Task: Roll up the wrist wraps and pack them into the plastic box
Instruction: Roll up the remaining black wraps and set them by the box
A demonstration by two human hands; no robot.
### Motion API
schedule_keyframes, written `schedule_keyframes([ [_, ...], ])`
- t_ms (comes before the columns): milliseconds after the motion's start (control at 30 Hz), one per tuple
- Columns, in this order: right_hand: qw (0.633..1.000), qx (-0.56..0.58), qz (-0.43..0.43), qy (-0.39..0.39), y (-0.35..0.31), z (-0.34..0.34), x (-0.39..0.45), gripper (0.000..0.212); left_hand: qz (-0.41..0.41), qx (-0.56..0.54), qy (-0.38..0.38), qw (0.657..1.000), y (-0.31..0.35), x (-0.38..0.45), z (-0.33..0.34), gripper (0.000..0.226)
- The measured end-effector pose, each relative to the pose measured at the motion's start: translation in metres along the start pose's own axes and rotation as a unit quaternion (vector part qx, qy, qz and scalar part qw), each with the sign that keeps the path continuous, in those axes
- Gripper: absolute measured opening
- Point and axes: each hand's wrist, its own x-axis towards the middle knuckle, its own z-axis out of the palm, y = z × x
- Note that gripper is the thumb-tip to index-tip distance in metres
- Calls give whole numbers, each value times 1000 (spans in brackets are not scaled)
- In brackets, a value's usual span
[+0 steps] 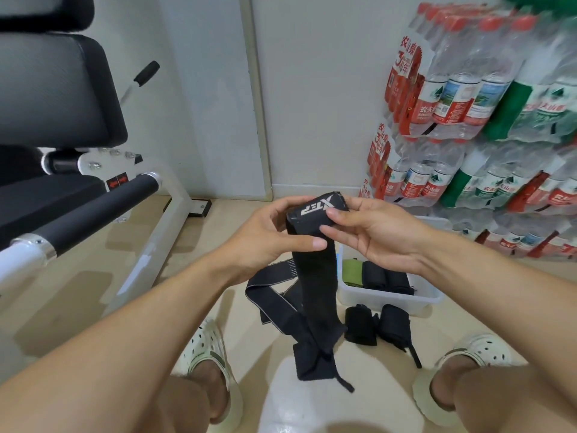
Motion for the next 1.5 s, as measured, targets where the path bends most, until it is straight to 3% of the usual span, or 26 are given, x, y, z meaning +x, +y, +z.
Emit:
schedule_keyframes([
  [100,999,-6,-26,30,2,2,-1,32,23,-10,18,1000,-1,1,5,50],
  [167,992,-89,-57,72,2,4,-4,31,30,-26,30,999,-1,2,7,38],
  [267,937,-280,-130,162,2,3,-7,27,19,-40,45,998,-1,6,7,26],
  [433,867,-399,-206,215,3,-8,2,41,10,-58,33,998,0,7,9,22],
  [500,857,-443,-191,182,1,-13,3,50,2,-49,26,998,0,7,9,23],
  [600,872,-449,-167,102,1,-18,2,61,-6,-36,19,999,-2,7,11,23],
  [733,864,-445,-203,121,4,-24,7,57,-9,-29,30,999,-3,9,17,25],
  [800,848,-463,-220,132,4,-25,10,42,-7,-29,40,999,-2,12,18,25],
  [933,806,-533,-235,109,-1,-24,9,56,-22,-43,39,998,-3,13,22,27],
  [1167,728,-605,-307,99,2,-24,13,38,-46,-58,54,996,-7,14,32,32],
  [1500,751,-552,-340,128,12,-27,19,34,-132,-99,36,986,0,11,36,42],
])
